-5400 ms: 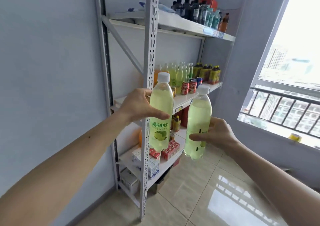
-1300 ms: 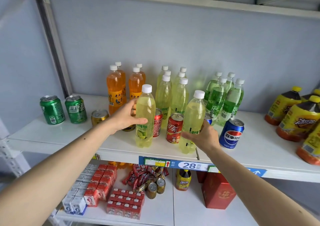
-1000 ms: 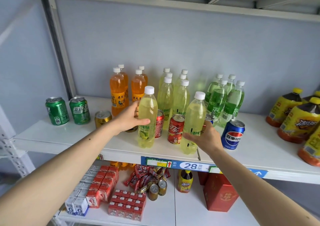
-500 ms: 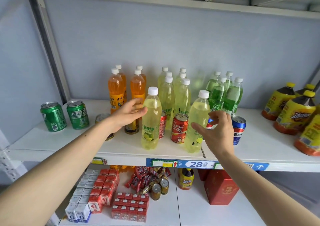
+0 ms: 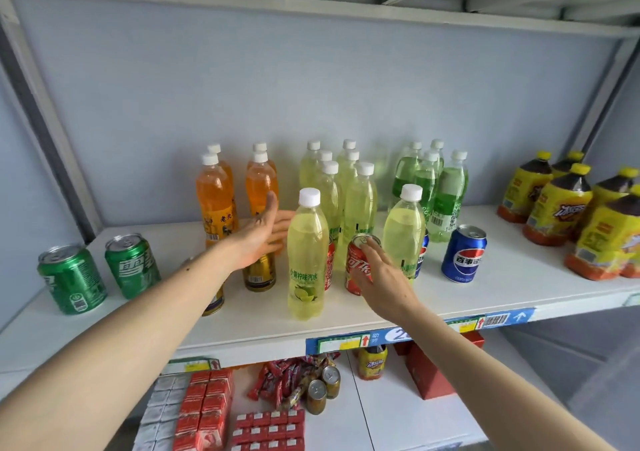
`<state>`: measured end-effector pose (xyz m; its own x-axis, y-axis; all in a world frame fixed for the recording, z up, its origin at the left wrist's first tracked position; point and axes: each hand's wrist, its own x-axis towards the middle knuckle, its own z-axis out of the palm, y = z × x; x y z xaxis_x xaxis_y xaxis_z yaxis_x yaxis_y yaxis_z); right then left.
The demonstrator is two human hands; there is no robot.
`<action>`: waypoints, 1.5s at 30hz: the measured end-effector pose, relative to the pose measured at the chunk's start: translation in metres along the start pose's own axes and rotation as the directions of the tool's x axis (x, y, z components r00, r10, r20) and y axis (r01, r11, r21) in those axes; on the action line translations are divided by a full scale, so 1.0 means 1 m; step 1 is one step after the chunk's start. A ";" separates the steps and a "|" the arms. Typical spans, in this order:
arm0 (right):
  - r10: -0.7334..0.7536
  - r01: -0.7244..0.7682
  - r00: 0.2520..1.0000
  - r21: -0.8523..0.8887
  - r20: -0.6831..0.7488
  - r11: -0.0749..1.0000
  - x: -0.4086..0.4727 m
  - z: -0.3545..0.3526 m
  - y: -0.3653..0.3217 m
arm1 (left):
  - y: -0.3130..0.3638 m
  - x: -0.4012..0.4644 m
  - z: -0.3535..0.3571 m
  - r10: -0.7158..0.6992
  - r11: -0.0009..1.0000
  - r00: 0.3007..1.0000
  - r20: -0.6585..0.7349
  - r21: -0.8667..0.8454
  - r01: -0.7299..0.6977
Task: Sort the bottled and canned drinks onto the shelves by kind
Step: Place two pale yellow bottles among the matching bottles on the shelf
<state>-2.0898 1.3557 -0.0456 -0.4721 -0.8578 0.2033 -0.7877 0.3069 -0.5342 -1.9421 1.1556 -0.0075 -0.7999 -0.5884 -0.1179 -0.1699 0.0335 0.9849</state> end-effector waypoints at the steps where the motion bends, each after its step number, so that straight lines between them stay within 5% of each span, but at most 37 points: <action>1: 0.017 -0.017 1.000 -0.013 0.011 1.000 0.004 -0.001 -0.002 | 0.000 0.004 0.001 -0.012 1.000 1.000 0.018 0.002 0.011; 20: 0.121 -0.125 0.992 -0.159 -0.037 0.979 0.019 0.006 -0.026 | 0.003 0.031 0.000 -0.101 0.995 0.981 0.168 0.031 0.097; 30: 0.197 -0.196 0.980 0.047 -0.018 0.979 0.009 0.000 -0.028 | 0.002 0.029 -0.004 -0.088 0.996 0.977 0.196 0.043 0.081; 36: 0.178 -0.178 0.984 -0.007 0.002 0.984 0.001 -0.005 -0.025 | 0.003 0.028 -0.006 -0.060 0.997 0.975 0.215 0.057 0.049; 45: 0.142 -0.147 0.988 0.106 0.054 0.983 0.002 -0.005 -0.013 | -0.017 -0.010 -0.016 0.030 1.000 0.999 0.011 -0.008 -0.030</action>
<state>-2.0829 1.3517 -0.0344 -0.5568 -0.8267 0.0805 -0.6634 0.3843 -0.6420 -1.9223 1.1483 -0.0208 -0.8112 -0.5778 -0.0898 -0.1414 0.0448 0.9889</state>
